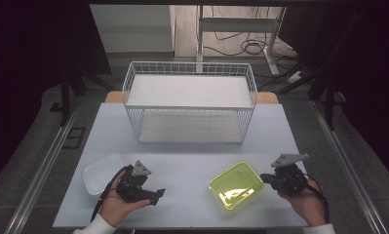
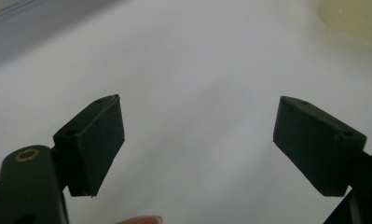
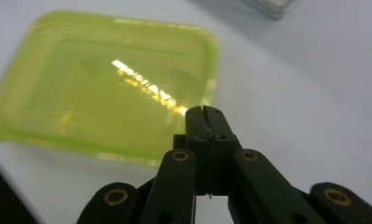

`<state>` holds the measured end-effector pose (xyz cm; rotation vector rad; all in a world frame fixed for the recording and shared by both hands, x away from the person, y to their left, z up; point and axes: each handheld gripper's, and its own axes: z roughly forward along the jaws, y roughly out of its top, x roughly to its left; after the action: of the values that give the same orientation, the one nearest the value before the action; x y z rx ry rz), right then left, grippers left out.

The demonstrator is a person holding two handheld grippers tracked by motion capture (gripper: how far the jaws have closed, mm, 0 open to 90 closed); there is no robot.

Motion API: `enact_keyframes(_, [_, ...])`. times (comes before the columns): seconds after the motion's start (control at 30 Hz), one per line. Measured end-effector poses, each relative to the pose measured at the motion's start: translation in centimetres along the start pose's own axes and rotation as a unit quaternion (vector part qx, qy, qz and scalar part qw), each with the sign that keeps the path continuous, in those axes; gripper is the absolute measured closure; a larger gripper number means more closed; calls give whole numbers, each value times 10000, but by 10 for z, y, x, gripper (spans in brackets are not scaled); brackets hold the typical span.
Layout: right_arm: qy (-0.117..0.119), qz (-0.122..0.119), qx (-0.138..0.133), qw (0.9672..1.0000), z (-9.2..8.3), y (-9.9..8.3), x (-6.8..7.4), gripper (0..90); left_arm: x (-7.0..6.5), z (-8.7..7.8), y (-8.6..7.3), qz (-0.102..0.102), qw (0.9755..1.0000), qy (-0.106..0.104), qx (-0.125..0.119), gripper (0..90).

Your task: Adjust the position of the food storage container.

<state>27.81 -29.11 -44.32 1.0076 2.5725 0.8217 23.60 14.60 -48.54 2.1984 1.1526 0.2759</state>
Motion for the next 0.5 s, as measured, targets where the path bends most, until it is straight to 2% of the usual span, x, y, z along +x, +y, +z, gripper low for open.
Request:
enact_keyframes(0.03, [165,-171,102,9997,1,-5,14,891,0,0,0,-2,10000,-2,2,163])
enact_keyframes(0.1, [228,-231,146,9994,2,-7,19,891,0,0,0,-8,10000,-6,0,163])
enact_keyframes(0.13, [336,-342,210,9986,5,-10,26,891,0,1,0,-7,10000,-4,3,162])
enact_keyframes(0.17, [527,-563,359,9964,10,-16,38,890,0,1,0,-7,10000,-2,5,162])
enact_keyframes(0.2, [527,-563,359,9964,10,-16,38,890,-1,1,0,-4,10000,0,6,162])
enact_keyframes(0.27, [752,-733,428,9936,14,-19,49,891,0,1,1,-8,10000,-1,15,162])
enact_keyframes(0.33, [866,-893,574,9906,21,-18,60,890,0,2,1,-26,10000,10,34,162])
enact_keyframes(0.4, [945,-1043,686,9877,26,-16,67,891,0,2,1,-21,10000,14,32,162])
enact_keyframes(0.5, [997,-1136,723,9859,32,-11,75,890,-1,1,1,-31,10000,21,5,162])
